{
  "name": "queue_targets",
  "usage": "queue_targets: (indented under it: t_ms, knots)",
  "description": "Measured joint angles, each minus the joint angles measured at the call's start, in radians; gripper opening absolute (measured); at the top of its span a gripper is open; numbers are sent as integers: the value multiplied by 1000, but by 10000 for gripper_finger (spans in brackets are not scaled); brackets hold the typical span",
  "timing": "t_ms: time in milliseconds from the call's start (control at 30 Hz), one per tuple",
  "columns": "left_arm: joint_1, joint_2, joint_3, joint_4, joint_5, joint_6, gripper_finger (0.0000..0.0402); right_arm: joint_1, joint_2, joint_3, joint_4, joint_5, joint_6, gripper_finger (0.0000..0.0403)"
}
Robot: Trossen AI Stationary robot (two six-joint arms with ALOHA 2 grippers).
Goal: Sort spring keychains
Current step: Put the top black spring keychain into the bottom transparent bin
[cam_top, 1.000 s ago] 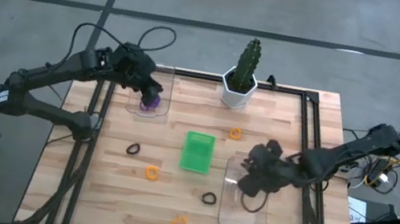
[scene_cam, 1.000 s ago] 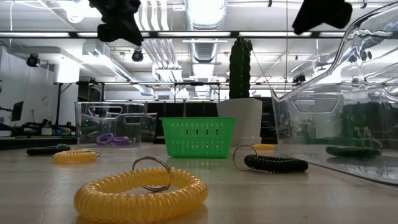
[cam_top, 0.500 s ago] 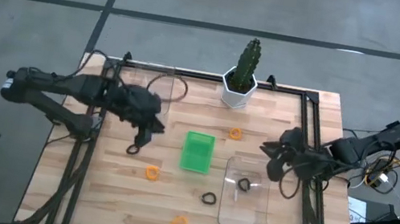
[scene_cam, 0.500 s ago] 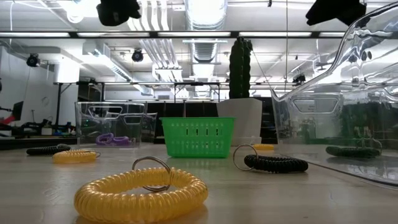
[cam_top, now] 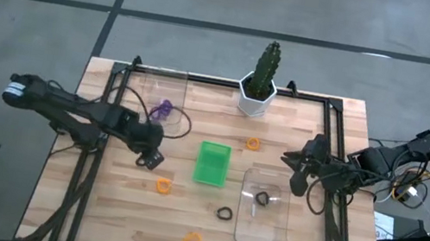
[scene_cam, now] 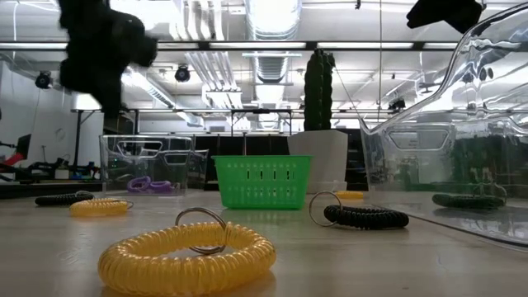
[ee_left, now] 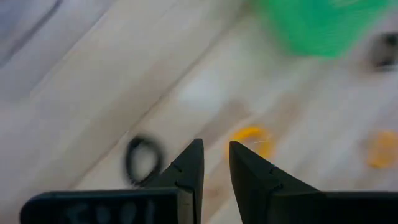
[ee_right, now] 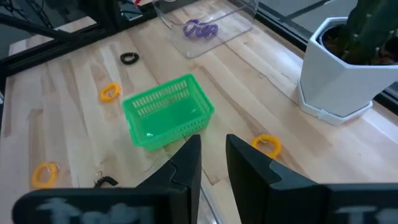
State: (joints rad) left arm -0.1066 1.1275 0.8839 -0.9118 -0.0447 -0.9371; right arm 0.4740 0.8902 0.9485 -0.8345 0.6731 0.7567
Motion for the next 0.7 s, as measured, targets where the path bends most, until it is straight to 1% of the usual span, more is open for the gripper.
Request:
queue_targets:
  t_ms: [100, 167, 300, 400, 567, 700]
  knots:
    - [0, 0, -92, -35, 4, -130, 69, 0, 0, 4, 1, 0, -2, 72]
    - [0, 0, -148, -35, 27, -209, 69, 0, 0, 6, 2, 0, -2, 76]
    - [0, 0, -234, -27, 58, -297, 69, 0, 0, 6, 2, 0, -2, 83]
    - [0, 0, -265, -22, 59, -325, 69, 0, 0, 6, 3, 0, -2, 87]
    - [0, 0, -270, 0, 44, -327, 69, 0, 0, 6, 5, 0, -1, 88]
    - [0, 3, -270, 55, -11, -328, 69, 0, 0, 6, 9, 0, -1, 83]
